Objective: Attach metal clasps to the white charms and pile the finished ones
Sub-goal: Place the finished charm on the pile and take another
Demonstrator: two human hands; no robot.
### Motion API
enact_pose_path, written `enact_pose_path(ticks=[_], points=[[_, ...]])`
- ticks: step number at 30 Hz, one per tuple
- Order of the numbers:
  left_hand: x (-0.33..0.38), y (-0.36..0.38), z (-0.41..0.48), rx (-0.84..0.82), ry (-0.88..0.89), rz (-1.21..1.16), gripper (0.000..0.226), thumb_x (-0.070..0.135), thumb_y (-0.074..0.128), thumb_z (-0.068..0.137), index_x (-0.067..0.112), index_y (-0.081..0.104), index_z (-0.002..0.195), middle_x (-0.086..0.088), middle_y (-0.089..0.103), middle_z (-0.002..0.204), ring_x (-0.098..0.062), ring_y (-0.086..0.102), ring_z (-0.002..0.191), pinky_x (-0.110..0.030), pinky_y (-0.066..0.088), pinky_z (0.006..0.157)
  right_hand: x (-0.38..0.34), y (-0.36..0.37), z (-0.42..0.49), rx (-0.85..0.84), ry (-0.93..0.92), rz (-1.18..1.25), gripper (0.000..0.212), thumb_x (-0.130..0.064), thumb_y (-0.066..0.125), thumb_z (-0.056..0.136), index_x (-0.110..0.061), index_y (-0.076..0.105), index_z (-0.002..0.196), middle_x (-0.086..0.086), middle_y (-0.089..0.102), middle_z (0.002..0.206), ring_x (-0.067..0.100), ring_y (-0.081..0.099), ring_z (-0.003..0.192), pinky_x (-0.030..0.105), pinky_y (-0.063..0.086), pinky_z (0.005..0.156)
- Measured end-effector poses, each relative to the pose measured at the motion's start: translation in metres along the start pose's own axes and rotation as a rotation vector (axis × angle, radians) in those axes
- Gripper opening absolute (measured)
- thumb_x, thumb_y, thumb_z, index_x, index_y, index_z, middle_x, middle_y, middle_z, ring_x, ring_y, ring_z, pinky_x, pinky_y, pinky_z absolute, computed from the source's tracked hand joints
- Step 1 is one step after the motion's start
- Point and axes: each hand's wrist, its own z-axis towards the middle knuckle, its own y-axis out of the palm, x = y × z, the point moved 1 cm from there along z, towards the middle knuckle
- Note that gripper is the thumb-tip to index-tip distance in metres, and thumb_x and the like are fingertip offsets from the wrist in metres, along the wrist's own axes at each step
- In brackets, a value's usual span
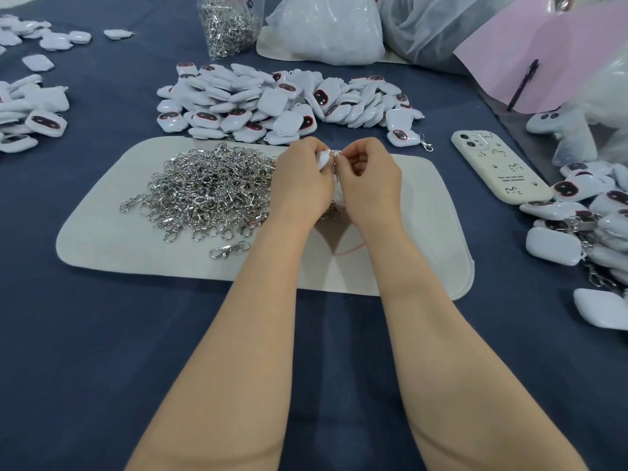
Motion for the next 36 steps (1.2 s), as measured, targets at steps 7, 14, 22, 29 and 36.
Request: enact_pose_path(ticks=[7,14,22,29,36], points=[[-0.0015,0.0010,0.0006,-0.005,0.003,0.002,0.014,0.018,0.054,0.093,0.011,0.063,0.101,0.002,0.058,0.091,-0.013,0.048,0.080,-0.019,0.032,0.067,0.0011,-0.0003,0.0008,-0.007,-0.005,-0.002,0.010,-0.010,0.058,0.088,-0.018,0.053,0.087,-0.008,0.057,0.084,-0.001,0.050,0.071,0.011,0.040,0.069],[-0.0027,0.0016,0.0005,-0.001,-0.001,-0.004,0.014,0.017,0.055,0.092,0.011,0.064,0.100,-0.003,0.064,0.098,-0.013,0.048,0.082,-0.020,0.033,0.068,0.0016,0.0001,0.0005,-0.003,-0.013,-0.007,0.010,-0.009,0.059,0.088,-0.017,0.053,0.086,-0.011,0.054,0.078,-0.001,0.049,0.068,0.008,0.039,0.067],[-0.0007,-0.0014,0.0003,-0.014,-0.010,0.014,0.017,0.017,0.053,0.093,0.010,0.065,0.102,-0.006,0.066,0.099,-0.016,0.053,0.084,-0.018,0.033,0.067,0.0030,-0.0001,0.0005,-0.118,-0.045,-0.012,0.009,-0.007,0.052,0.091,-0.015,0.047,0.091,-0.002,0.055,0.088,0.012,0.050,0.079,0.013,0.039,0.068],[0.0011,-0.0049,-0.0007,-0.034,-0.027,-0.060,0.014,0.014,0.053,0.092,0.009,0.064,0.099,0.003,0.055,0.083,-0.015,0.051,0.077,-0.015,0.033,0.061,0.0034,0.0009,-0.0019,-0.139,-0.119,-0.002,0.014,-0.004,0.049,0.092,-0.017,0.044,0.092,-0.002,0.059,0.097,0.013,0.054,0.091,0.018,0.042,0.077],[-0.0057,-0.0072,0.0036,-0.104,-0.089,-0.201,0.009,0.014,0.057,0.089,0.011,0.066,0.088,0.009,0.050,0.062,-0.006,0.043,0.056,-0.019,0.032,0.052,0.0032,0.0019,-0.0055,-0.147,-0.195,-0.044,0.012,-0.003,0.045,0.093,-0.013,0.040,0.089,0.011,0.058,0.081,0.028,0.053,0.074,0.027,0.040,0.063]])
